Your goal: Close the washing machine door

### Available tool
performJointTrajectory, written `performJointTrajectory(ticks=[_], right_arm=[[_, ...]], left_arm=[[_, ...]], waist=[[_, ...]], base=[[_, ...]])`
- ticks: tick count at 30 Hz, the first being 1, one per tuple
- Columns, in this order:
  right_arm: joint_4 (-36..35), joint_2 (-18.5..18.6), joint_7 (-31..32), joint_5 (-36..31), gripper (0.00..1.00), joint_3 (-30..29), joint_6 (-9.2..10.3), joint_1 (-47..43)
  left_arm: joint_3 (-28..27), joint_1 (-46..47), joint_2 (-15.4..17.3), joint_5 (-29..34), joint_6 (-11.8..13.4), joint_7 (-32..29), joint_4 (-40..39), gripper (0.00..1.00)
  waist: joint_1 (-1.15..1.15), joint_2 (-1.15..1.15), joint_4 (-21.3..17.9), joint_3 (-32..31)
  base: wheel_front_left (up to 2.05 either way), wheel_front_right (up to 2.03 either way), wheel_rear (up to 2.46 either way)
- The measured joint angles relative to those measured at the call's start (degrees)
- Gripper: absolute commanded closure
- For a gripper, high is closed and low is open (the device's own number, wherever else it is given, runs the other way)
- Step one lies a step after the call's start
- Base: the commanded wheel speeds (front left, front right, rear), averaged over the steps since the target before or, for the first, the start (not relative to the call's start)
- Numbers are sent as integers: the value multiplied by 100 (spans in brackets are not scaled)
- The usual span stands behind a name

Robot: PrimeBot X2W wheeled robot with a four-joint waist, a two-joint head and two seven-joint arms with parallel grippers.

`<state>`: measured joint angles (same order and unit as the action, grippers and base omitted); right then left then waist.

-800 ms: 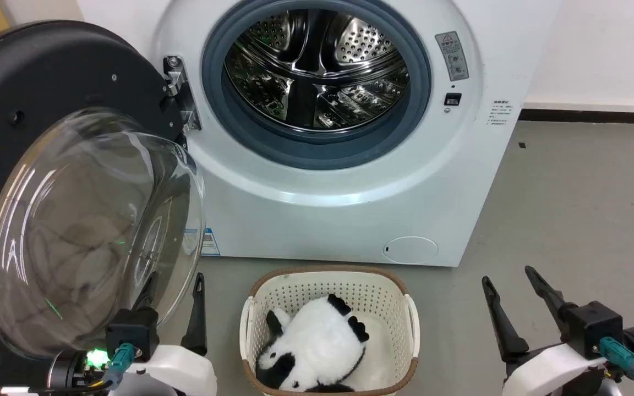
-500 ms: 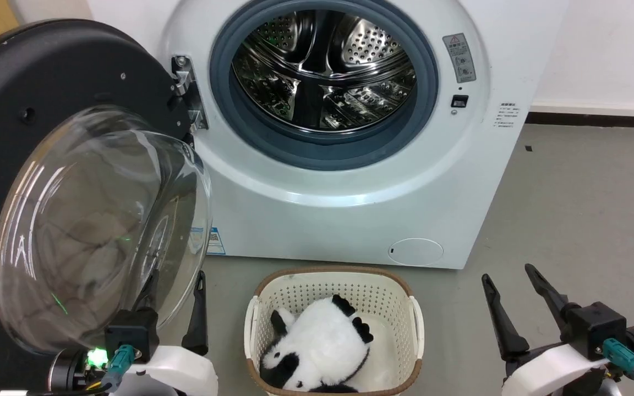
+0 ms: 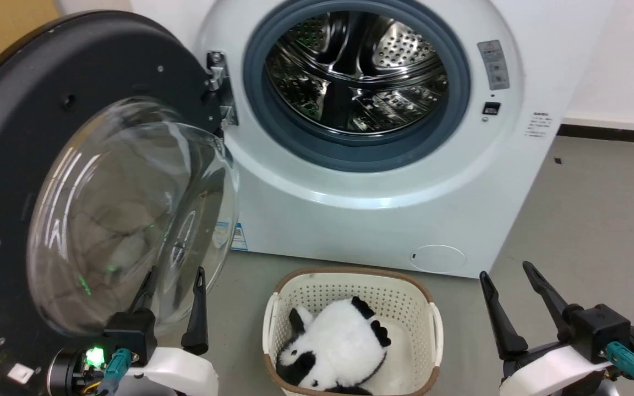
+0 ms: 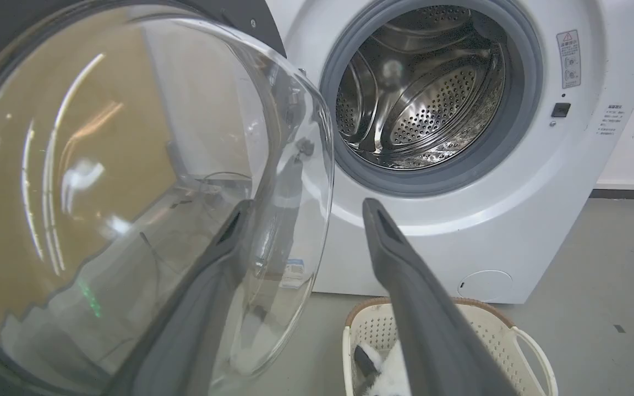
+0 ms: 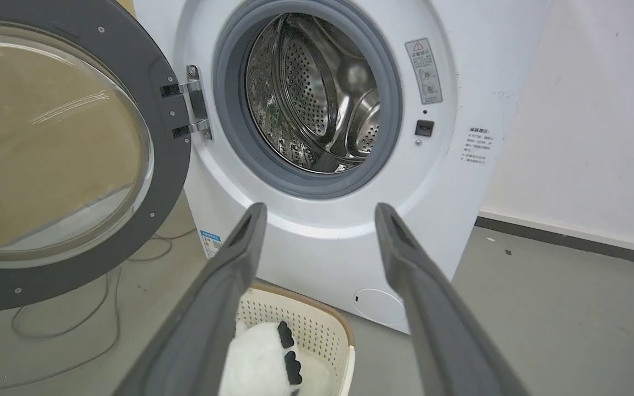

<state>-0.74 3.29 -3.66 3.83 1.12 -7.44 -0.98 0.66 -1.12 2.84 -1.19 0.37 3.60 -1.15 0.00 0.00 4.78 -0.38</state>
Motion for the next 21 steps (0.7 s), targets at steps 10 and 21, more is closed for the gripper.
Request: performJointTrajectory(ticks=[10,21], right_arm=[[-31,10,-108,135,0,90,0,-4],[-47,62,-246,277,0,225,0,-23]], left_arm=[[-2,-35,-1,-19,3,108,-52,0],[-60,-110,-1,-59,52,253,-153,0]], waist=[[0,0,374,-16],[0,0,775,4]], base=[[0,0,0],[0,0,0]])
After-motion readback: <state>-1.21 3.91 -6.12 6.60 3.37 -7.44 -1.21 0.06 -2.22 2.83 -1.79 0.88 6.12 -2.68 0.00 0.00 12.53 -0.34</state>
